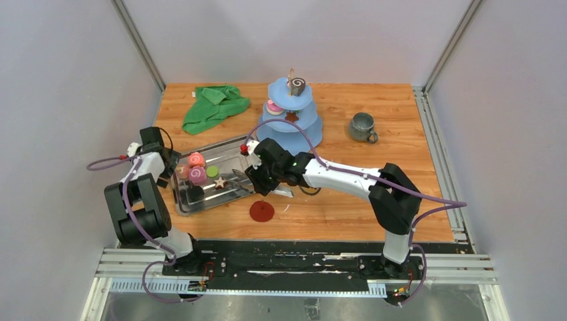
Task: Serve the afternoon tea
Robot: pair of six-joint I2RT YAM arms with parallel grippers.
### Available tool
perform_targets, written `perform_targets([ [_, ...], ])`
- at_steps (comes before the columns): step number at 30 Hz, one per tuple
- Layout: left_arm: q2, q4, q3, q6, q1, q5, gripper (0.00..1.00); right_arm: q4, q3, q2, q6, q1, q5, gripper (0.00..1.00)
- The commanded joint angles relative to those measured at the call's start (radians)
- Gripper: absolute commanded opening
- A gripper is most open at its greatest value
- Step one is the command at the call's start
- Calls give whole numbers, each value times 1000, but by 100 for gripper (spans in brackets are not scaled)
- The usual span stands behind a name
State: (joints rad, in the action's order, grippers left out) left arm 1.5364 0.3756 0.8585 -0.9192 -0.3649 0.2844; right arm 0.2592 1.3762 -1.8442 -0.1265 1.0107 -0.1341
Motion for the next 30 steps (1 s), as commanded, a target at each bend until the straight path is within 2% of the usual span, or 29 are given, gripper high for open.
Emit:
perform_targets([
  [1,-92,63,61,75,3,-53,83,-24,18,7,20,14,-2,45],
  [13,-422,214,85,324,2,-147,85,-63,-18,17,29,27,8,46],
  [20,-606,301,94,387,3,-201,86,-72,-18,4,30,41,-13,47],
  [30,-643,356,119,401,2,-228,87,-84,-6,-38,28,62,-15,47],
])
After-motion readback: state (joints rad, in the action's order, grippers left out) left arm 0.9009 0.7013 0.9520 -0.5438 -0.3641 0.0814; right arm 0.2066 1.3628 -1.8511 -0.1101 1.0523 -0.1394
